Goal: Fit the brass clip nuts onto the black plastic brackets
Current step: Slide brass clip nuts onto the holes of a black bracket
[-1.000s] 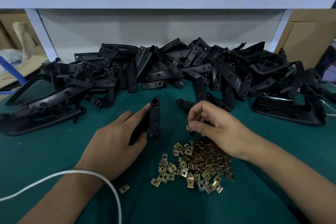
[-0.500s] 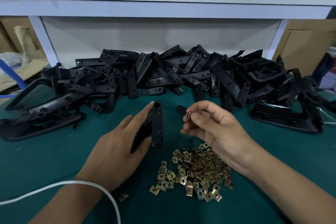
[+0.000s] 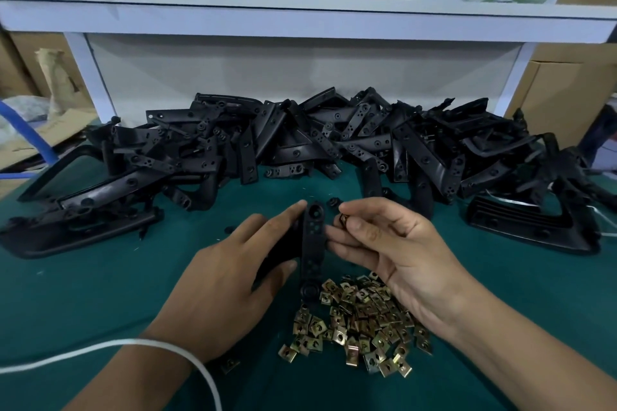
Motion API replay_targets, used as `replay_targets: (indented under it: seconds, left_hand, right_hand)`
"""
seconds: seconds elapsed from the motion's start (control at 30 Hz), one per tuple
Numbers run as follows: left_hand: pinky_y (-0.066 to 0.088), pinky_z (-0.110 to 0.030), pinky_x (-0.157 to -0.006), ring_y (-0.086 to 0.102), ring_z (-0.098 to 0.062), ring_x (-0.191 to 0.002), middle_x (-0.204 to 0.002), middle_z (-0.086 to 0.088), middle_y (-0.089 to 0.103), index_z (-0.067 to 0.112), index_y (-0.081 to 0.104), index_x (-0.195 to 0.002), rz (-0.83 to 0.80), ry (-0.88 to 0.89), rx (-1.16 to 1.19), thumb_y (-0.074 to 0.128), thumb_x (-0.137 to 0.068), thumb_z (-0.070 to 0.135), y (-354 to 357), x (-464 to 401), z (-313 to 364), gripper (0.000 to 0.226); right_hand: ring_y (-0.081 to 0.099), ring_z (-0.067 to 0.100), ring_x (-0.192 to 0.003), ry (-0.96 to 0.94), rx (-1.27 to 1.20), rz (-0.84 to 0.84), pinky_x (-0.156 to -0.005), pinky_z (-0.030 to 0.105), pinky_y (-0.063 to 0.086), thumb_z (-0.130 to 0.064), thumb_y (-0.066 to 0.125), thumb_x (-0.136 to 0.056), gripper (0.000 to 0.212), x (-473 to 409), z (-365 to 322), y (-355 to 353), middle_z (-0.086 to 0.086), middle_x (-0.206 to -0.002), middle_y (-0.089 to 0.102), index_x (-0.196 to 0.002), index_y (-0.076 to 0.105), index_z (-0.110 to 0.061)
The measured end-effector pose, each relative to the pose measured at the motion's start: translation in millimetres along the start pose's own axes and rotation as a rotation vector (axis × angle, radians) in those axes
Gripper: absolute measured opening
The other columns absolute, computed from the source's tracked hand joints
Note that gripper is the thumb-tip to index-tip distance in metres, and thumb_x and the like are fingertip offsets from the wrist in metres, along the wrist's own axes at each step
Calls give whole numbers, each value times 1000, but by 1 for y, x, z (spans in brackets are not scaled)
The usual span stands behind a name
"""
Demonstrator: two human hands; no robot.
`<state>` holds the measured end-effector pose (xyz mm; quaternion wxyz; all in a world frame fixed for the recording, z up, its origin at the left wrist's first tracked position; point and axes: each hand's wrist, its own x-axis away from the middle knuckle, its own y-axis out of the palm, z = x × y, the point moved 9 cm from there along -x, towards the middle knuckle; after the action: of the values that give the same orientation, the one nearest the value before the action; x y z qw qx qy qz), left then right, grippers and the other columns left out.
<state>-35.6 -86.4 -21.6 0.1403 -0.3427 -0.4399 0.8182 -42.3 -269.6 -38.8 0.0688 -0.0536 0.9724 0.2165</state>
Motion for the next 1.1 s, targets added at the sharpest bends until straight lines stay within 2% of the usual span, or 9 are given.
replay_targets:
  seconds: [0.23, 0.33, 0.47, 0.57, 0.73, 0.9, 1.1]
  left_hand:
    - [55, -34, -64, 58, -7, -79, -110, 23, 48, 61, 14, -155, 13, 0, 4, 59, -96, 41, -1, 0, 0, 76]
    - [56, -36, -66, 59, -8, -81, -111, 23, 49, 60, 15, -155, 6, -3, 5, 59, -96, 40, 0, 1, 0, 77]
    - [56, -36, -65, 60, -9, -80, -111, 23, 47, 60, 14, -155, -1, 0, -4, 59, -96, 38, 0, 1, 1, 78]
    - [57, -34, -63, 59, -8, -77, -110, 23, 47, 60, 14, -156, -5, 13, -6, 57, -95, 40, 0, 1, 3, 76]
    - [54, -29, -56, 54, -6, -68, -108, 23, 46, 55, 14, -158, 6, 17, -79, 56, -96, 39, -3, -1, 3, 76]
    - [54, -30, -56, 56, -8, -70, -109, 22, 47, 53, 16, -158, 31, 21, -72, 54, -96, 41, -3, -1, 5, 74]
    - [55, -32, -56, 56, -10, -71, -107, 20, 47, 53, 15, -159, 33, 5, -112, 58, -97, 40, -1, -1, 2, 76]
  right_hand:
    - [78, 33, -95, 6, 44, 5, -81, 35, 64, -12, 73, -86, 21, 2, 0, 6, 19, -101, 76, -106, 80, -7]
    - [77, 29, -82, -4, 71, 1, -75, 35, 64, -14, 71, -89, 18, 3, 0, 7, 16, -92, 75, -103, 81, -8]
    - [71, 24, -70, -6, 188, 26, -68, 33, 62, -26, 77, -85, 21, 3, 1, 5, 9, -81, 71, -98, 81, -11]
    - [69, 23, -68, 13, 203, 52, -67, 32, 60, -30, 82, -81, 25, 4, 4, 3, 8, -79, 71, -97, 82, -12]
    - [68, 22, -65, 35, 151, 52, -63, 33, 60, -27, 82, -80, 22, 4, 7, 4, 9, -79, 71, -94, 82, -10]
    - [66, 18, -63, 59, 102, 58, -62, 31, 59, -25, 82, -83, 19, 6, 12, 7, 10, -79, 70, -92, 81, -8]
    - [66, 20, -62, 41, 176, 78, -62, 32, 59, -26, 84, -81, 25, 8, 11, 6, 12, -79, 70, -93, 81, -4]
